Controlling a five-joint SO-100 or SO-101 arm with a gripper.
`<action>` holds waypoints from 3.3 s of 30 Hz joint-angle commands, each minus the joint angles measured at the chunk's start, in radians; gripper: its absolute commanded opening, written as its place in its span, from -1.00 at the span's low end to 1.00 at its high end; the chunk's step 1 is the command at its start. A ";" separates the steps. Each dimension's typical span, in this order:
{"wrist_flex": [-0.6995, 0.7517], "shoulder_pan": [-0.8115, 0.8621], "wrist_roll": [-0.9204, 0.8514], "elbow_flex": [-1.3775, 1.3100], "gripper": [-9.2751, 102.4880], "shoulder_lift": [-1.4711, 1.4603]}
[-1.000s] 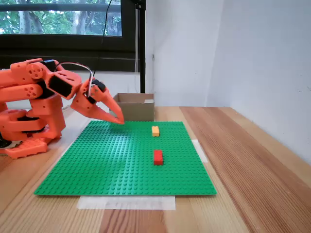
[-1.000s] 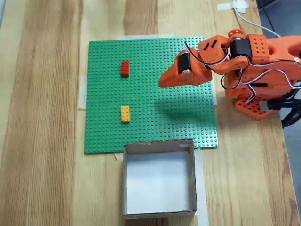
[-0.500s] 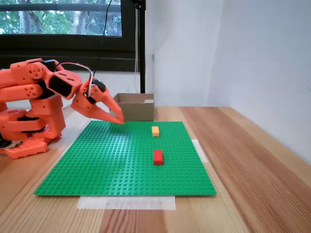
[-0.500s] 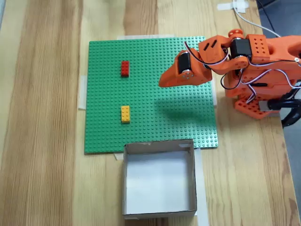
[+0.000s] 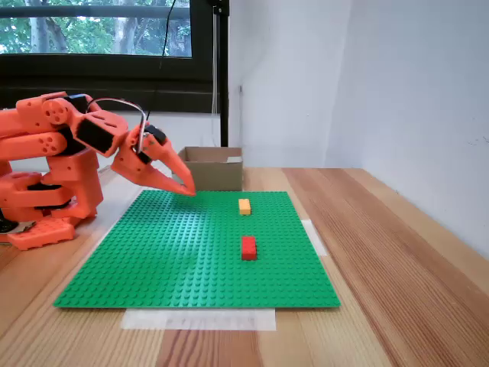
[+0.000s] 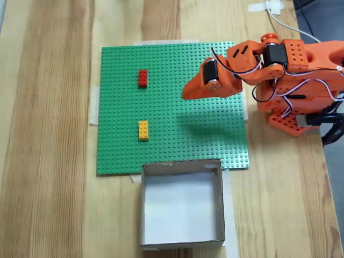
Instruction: Pick the yellow lego block and put it in the box.
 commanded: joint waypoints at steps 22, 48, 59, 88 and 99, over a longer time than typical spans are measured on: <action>-0.014 -0.006 -0.003 0.009 -0.85 0.008; 0.040 -0.008 0.034 -0.118 -0.85 -0.114; 0.160 -0.044 0.063 -0.420 -0.85 -0.347; 0.379 -0.063 0.104 -1.002 -0.85 -0.841; 0.408 -0.077 0.126 -1.146 -0.85 -1.008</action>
